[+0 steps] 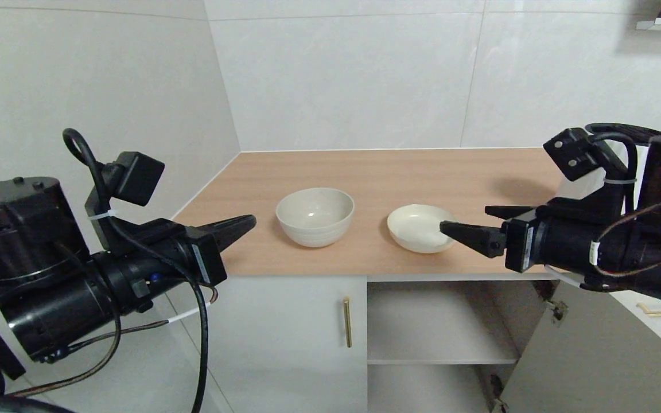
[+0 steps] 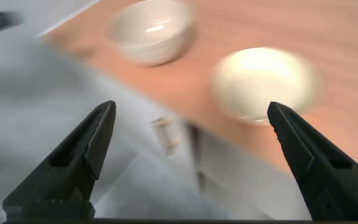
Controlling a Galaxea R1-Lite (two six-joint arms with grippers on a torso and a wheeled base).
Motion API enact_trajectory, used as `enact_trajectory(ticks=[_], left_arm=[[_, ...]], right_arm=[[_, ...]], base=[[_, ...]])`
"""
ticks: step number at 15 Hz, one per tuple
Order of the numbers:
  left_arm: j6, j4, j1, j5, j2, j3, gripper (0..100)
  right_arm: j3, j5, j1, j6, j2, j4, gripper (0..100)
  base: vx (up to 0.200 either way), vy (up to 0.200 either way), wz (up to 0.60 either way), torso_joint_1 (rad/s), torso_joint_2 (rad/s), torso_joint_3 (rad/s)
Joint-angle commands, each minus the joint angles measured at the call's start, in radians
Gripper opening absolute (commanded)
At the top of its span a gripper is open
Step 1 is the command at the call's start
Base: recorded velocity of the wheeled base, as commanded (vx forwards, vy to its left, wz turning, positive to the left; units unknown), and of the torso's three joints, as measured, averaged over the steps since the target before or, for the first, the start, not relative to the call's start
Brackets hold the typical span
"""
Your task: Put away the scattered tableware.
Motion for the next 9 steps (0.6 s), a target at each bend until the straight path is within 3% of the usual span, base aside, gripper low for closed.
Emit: enact_trajectory(ticks=[1,3,4,6,8,9], left_arm=[[-0.001,0.099,0.005,0.036,0.006,-0.116,0],[-0.001,0.271,0.008,0.041,0.028,-0.23,0],[-0.002,0.433,0.008,0.07,0.038,-0.317,0],[-0.004,0.648,0.008,0.144,0.06,-0.418,0],[-0.005,0.702,0.008,0.151,0.091,-0.483,0],[-0.042,0.705,0.014,0.153,0.137,-0.553,0]], right_arm=[[-0.162,-0.013,-0.069,0.004,0.09,0.108,100],[-0.312,-0.041,-0.077,0.027,0.144,0.26,100],[-0.412,-0.127,-0.077,0.087,0.197,0.383,100],[-0.511,-0.231,-0.077,0.139,0.279,0.447,100],[-0.514,-0.248,-0.075,0.142,0.289,0.447,100],[-0.513,-0.248,-0.075,0.146,0.291,0.447,100]], base=[[0.0,0.0,0.0,0.0,0.0,0.0],[0.0,0.0,0.0,0.0,0.0,0.0],[0.0,0.0,0.0,0.0,0.0,0.0],[0.0,0.0,0.0,0.0,0.0,0.0],[0.0,0.0,0.0,0.0,0.0,0.0],[0.0,0.0,0.0,0.0,0.0,0.0]])
